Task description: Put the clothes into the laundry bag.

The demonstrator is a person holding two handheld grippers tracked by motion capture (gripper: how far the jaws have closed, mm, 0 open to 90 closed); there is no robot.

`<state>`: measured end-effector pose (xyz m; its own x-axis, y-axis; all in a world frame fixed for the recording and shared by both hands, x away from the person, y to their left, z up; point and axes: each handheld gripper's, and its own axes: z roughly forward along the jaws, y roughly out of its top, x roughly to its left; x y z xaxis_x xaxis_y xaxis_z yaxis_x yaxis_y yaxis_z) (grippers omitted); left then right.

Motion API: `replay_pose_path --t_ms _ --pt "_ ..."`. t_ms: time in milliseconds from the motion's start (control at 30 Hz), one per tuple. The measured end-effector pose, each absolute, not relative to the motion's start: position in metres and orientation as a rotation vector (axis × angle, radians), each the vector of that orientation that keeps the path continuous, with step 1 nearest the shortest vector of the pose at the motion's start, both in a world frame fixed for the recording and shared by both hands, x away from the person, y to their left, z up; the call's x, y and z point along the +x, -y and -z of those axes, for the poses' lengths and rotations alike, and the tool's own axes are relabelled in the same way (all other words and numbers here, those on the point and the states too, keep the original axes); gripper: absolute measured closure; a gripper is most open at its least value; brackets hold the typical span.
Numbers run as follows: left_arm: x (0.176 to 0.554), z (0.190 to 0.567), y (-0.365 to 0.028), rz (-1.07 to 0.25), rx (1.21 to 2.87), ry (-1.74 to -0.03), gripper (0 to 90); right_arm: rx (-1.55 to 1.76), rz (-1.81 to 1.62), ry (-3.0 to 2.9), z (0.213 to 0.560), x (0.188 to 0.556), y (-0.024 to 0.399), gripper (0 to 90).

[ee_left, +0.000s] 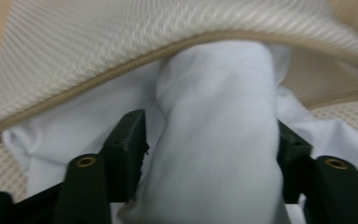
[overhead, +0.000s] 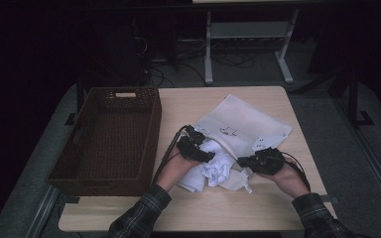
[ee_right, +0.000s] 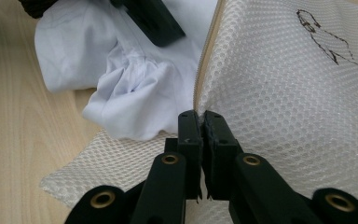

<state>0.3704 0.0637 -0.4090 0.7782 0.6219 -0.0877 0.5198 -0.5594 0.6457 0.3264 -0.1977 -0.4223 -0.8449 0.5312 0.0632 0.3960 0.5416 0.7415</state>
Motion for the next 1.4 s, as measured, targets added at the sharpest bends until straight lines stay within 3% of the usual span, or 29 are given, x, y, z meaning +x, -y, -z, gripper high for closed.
replay_pose_path --t_ms 433,633,1000,1200,1400 --pt "0.320 0.379 -0.079 -0.120 2.238 -0.736 36.2 0.810 -1.182 -2.623 0.424 0.327 0.198 85.0" --pt "0.299 0.398 -0.066 -0.054 2.297 -0.669 37.6 0.805 -1.181 -2.626 0.424 0.328 0.198 85.0" --pt "0.302 0.437 -0.055 -0.029 2.391 -0.664 37.9 0.791 -1.172 -2.637 0.426 0.328 0.198 85.0" --pt "0.304 0.447 -0.051 -0.063 2.422 -0.645 44.7 0.791 -1.165 -2.642 0.426 0.327 0.198 85.0" --pt "0.304 0.453 -0.046 -0.154 2.461 -0.625 68.9 0.793 -1.162 -2.643 0.427 0.327 0.197 85.0"
